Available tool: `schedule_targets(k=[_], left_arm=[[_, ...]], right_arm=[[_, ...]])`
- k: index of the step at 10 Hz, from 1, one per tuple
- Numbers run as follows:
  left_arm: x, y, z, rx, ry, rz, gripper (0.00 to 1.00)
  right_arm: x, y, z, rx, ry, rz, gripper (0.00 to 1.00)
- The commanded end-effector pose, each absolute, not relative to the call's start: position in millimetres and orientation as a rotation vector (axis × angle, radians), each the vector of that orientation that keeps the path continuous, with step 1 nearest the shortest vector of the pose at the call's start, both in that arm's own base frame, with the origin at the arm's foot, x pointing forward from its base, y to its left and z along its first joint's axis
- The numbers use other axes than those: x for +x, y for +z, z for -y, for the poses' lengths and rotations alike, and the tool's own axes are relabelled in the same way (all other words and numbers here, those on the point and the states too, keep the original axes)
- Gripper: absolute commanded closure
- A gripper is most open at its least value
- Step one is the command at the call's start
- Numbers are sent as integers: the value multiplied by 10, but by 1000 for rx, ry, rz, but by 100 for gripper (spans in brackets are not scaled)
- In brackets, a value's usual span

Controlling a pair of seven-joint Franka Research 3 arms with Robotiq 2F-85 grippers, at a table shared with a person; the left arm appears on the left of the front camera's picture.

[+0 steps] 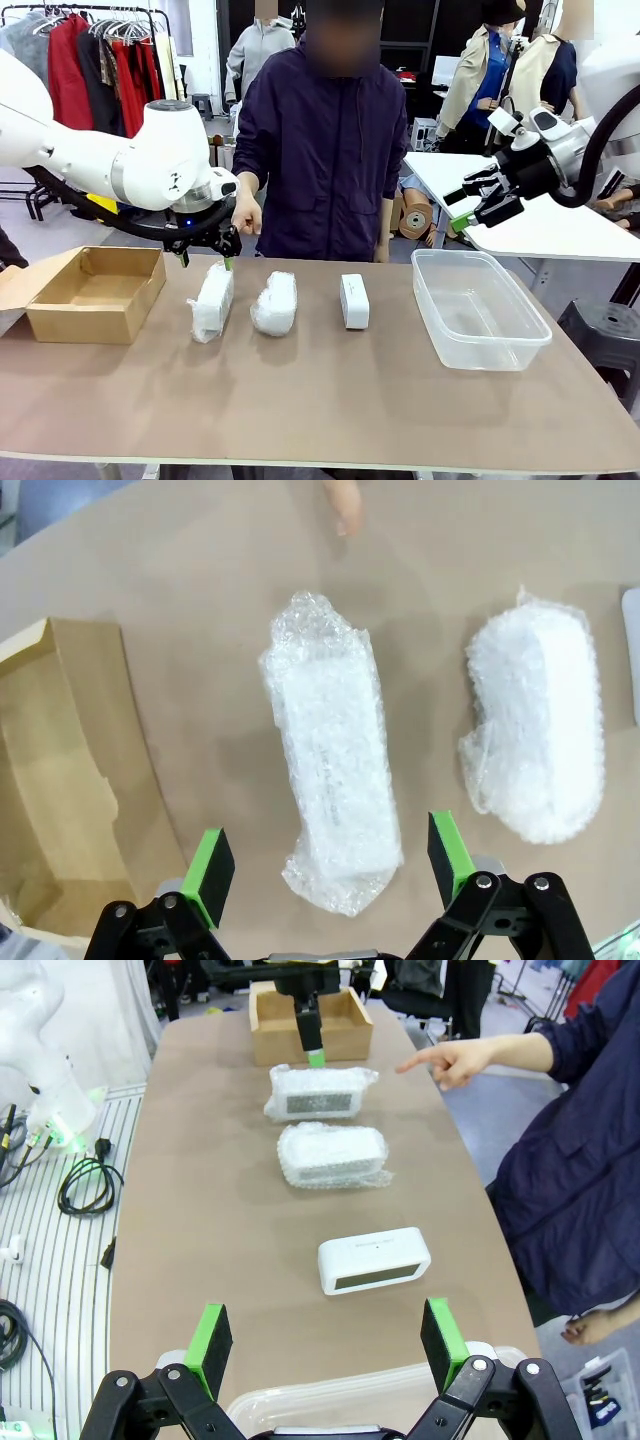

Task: Separate and place wrapped and unwrapped clocks.
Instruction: Pick up the Digital clock indicated by the person.

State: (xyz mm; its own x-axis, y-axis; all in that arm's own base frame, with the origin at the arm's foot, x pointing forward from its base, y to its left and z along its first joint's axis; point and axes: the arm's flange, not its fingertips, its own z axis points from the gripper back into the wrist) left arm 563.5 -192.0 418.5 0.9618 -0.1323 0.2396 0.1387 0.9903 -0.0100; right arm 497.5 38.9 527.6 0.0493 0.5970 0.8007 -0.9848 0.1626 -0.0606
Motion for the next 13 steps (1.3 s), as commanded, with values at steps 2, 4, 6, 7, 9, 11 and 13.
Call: schedule_targets(k=[2,4,6,7,9,11,13], left_arm=[[5632,3932,1858,-15,-253,223,0],[5658,3788,1885,-12,-285,234,0],[5727,3662,1860,-19,-306,233,0],[5755,3617,1865,-22,-297,227,0],[5808,3558,1919,-29,-285,227,0],[5818,3499,1918,15,-308,230,19],[5831,3471,1898,6,-295,221,58]], right_arm=[[4964,5297,-395,611,1333,816,0],[4964,5297,-395,611,1333,816,0],[4964,5297,-395,611,1333,816,0],[4964,5297,-395,611,1333,816,0],[4964,5297,-395,611,1333,816,0],[4964,5297,-395,611,1333,816,0],[4964,5297,-395,611,1333,816,0]])
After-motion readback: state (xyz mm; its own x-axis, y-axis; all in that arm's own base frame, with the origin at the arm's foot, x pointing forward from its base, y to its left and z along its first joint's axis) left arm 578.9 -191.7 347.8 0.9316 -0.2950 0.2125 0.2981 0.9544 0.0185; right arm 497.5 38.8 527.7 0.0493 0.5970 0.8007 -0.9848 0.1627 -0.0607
